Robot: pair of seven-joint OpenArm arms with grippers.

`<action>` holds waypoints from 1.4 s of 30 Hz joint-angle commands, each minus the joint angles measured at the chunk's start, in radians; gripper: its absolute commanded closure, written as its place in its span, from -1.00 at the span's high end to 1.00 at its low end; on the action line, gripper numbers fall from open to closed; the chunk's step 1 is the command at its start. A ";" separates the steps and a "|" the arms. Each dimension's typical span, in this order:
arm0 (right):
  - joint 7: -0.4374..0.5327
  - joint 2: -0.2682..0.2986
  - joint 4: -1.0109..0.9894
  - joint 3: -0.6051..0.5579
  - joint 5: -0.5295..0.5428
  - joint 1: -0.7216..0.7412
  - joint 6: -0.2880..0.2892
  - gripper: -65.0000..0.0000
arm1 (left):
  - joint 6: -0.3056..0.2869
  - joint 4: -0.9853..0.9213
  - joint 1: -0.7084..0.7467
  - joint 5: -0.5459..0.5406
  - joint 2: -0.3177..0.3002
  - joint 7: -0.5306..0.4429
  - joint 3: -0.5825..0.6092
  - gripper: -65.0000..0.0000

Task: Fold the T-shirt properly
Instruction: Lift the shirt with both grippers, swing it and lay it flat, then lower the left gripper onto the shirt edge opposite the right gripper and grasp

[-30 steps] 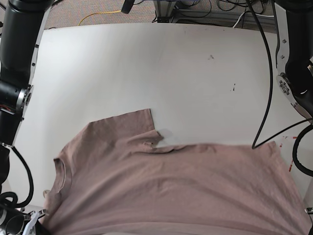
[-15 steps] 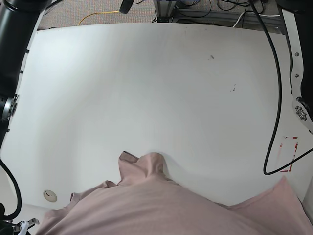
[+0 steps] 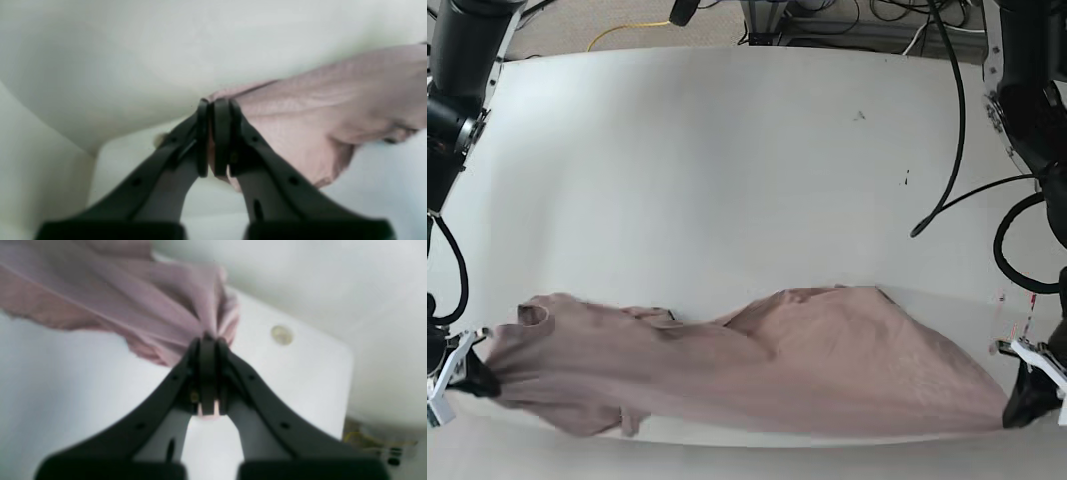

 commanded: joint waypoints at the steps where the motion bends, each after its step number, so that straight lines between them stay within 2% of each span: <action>1: 0.057 -0.028 0.067 0.055 0.030 -0.032 0.001 -1.00 | 0.005 0.044 0.039 0.002 0.005 -0.036 -0.038 -0.99; 4: 0.056 -0.068 0.144 0.138 0.030 -0.190 0.001 -1.00 | 0.005 0.090 0.175 0.002 0.014 -0.036 -0.090 -0.99; 10: 0.054 -0.144 0.240 0.201 0.030 -0.395 0.001 -1.00 | 0.004 0.102 0.355 0.002 0.022 -0.036 -0.147 -0.99; 16: 0.057 -0.218 0.322 0.248 0.030 -0.594 0.001 -1.00 | -0.093 0.102 0.521 0.002 0.022 -0.036 -0.234 -0.99; 20: 0.057 -0.276 0.349 0.296 0.028 -0.718 0.001 -1.00 | -0.119 0.101 0.633 0.002 0.024 -0.036 -0.309 -0.99; 29: 0.060 -0.310 0.346 0.303 0.025 -0.884 0.001 -1.00 | -0.141 0.095 0.774 0.007 0.039 -0.039 -0.320 -0.98; 35: 0.060 -0.322 0.351 0.303 0.024 -0.912 0.001 -1.00 | -0.144 0.092 0.771 0.010 0.117 -0.039 -0.314 -0.95; 36: 0.060 -0.322 0.349 0.303 0.024 -0.912 0.001 -1.00 | -0.144 0.084 0.771 0.010 0.125 -0.039 -0.308 -0.91; 38: 0.062 -0.324 0.346 0.303 0.022 -0.909 0.001 -1.00 | -0.144 0.056 0.755 0.010 0.134 -0.039 -0.271 -0.70; 41: 0.062 -0.326 0.351 0.302 0.024 -0.909 0.001 -1.00 | -0.142 -0.004 0.713 0.010 0.140 -0.039 -0.217 -0.18; 42: 0.062 -0.326 0.351 0.302 0.025 -0.909 0.001 -1.00 | -0.142 -0.020 0.708 0.010 0.140 -0.039 -0.217 -0.06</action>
